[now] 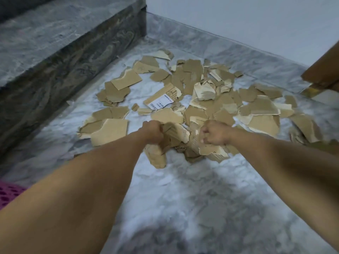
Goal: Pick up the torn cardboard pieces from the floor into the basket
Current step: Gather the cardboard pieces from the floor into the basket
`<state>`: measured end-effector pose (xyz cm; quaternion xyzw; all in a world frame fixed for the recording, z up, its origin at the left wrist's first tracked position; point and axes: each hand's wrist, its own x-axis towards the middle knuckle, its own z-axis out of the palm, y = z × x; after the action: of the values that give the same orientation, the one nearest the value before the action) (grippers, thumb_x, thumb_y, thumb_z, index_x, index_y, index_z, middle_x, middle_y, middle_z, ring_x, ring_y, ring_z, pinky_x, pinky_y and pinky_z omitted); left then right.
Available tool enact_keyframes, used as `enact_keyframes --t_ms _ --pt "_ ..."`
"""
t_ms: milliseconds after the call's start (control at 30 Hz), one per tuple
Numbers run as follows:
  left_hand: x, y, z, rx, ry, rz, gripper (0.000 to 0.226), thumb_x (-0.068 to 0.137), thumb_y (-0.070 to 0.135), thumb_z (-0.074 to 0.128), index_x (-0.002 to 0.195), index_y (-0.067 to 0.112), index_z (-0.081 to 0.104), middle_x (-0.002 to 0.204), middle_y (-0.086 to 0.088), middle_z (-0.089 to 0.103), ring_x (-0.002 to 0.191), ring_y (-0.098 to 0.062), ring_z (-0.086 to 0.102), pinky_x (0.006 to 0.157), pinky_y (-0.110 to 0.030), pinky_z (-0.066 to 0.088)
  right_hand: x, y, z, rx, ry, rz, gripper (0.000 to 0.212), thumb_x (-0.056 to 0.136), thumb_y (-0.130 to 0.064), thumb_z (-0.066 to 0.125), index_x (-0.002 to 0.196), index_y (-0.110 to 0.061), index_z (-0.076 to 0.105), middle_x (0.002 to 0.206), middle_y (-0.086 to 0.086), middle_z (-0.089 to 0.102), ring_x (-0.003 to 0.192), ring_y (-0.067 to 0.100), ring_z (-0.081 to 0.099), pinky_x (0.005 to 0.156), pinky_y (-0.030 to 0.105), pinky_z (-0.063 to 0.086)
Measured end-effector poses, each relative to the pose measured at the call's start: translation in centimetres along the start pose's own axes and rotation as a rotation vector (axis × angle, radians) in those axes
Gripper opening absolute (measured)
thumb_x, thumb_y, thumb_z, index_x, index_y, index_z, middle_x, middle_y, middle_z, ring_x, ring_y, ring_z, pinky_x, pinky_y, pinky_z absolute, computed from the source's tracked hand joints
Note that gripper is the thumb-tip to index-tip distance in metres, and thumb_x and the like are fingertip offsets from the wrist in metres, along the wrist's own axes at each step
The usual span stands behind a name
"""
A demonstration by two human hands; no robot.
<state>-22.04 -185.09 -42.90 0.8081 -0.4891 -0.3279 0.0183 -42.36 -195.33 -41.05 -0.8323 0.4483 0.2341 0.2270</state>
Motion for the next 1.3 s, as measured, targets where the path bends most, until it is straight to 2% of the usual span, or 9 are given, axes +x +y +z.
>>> enact_keyframes --t_ms 133,333,533,700,800,933,1067,1167,1300 --pt "0.1 0.4 3.6 0.035 0.118 0.049 0.087 0.072 0.03 0.076 0.143 0.027 0.025 0.144 -0.007 0.023 0.132 -0.033 0.027 0.105 -0.047 0.029 0.7 1.3 2.3 0.102 0.189 0.046 0.059 0.067 -0.042 0.084 0.113 -0.035 0.047 0.134 -0.001 0.044 0.125 0.026 0.044 0.101 0.042 0.04" --pt "0.6 0.4 4.2 0.125 0.164 0.049 0.102 0.057 0.04 0.088 0.139 0.027 0.028 0.131 -0.004 0.043 0.121 -0.028 0.045 0.099 -0.042 0.035 1.3 0.7 2.9 0.151 0.22 0.184 0.13 0.047 -0.056 0.09 0.149 -0.022 0.016 0.153 0.006 0.029 0.138 0.03 0.035 0.108 0.05 0.037" --pt "-0.1 -1.0 2.8 -0.184 0.13 -0.045 0.077 0.062 0.024 0.085 0.124 0.017 0.039 0.106 -0.008 0.062 0.101 -0.03 0.06 0.083 -0.039 0.052 1.7 -0.8 2.4 0.287 0.119 0.233 0.107 0.045 -0.051 0.093 0.132 -0.015 0.043 0.129 0.003 0.056 0.114 0.027 0.054 0.088 0.034 0.045" --pt "-1.5 -3.8 0.7 -0.317 0.189 -0.064 0.067 0.066 0.028 0.084 0.122 0.016 0.049 0.107 -0.005 0.057 0.103 -0.023 0.056 0.083 -0.031 0.045 2.0 -2.7 2.6 0.305 0.162 0.134 0.125 0.047 -0.045 0.094 0.15 -0.026 0.025 0.143 0.011 0.043 0.135 0.033 0.039 0.108 0.042 0.038" --pt "-2.2 -6.1 0.3 -0.219 0.28 -0.156 0.083 0.058 0.046 0.086 0.128 0.021 0.048 0.125 -0.006 0.053 0.119 -0.027 0.05 0.095 -0.038 0.042 2.1 -3.1 2.6 0.283 0.167 0.115 0.129 0.048 -0.05 0.092 0.152 -0.028 0.019 0.149 0.015 0.03 0.141 0.037 0.026 0.114 0.048 0.03" --pt "-4.3 -8.6 -0.4 -0.076 0.459 -0.462 0.117 0.056 0.077 0.07 0.145 0.016 0.025 0.153 -0.014 0.017 0.141 -0.037 0.017 0.111 -0.055 0.022 1.6 -3.4 2.2 0.312 0.127 0.273 0.131 0.053 -0.058 0.087 0.152 -0.008 0.018 0.155 0.018 0.024 0.144 0.034 0.025 0.111 0.041 0.033" --pt "-5.6 -10.8 -0.7 -0.328 0.258 -0.811 0.161 0.03 0.093 0.062 0.153 0.008 0.002 0.159 -0.017 -0.008 0.145 -0.043 -0.008 0.114 -0.064 0.008 0.9 -4.4 3.1 0.266 0.068 0.334 0.129 0.04 -0.073 0.083 0.138 -0.001 0.04 0.142 0.016 0.046 0.133 0.035 0.042 0.106 0.04 0.042" --pt "-6.5 -11.1 0.3 -0.563 0.186 -0.841 0.167 0.025 0.075 0.081 0.152 0.013 -0.007 0.157 -0.018 -0.009 0.145 -0.04 -0.004 0.115 -0.059 0.015 1.0 -5.1 4.4 0.309 0.075 0.334 0.127 0.037 -0.068 0.087 0.134 0.001 0.042 0.136 0.015 0.052 0.129 0.035 0.046 0.105 0.044 0.043" --pt "-6.7 -9.0 1.4 -0.485 0.203 -0.854 0.148 0.043 0.051 0.092 0.149 0.008 -0.001 0.146 -0.019 0.013 0.135 -0.032 0.018 0.11 -0.045 0.029 1.0 -6.3 4.8 0.31 0.073 0.334 0.102 0.046 -0.065 0.087 0.121 -0.003 0.055 0.132 0.016 0.053 0.127 0.035 0.046 0.103 0.04 0.043"
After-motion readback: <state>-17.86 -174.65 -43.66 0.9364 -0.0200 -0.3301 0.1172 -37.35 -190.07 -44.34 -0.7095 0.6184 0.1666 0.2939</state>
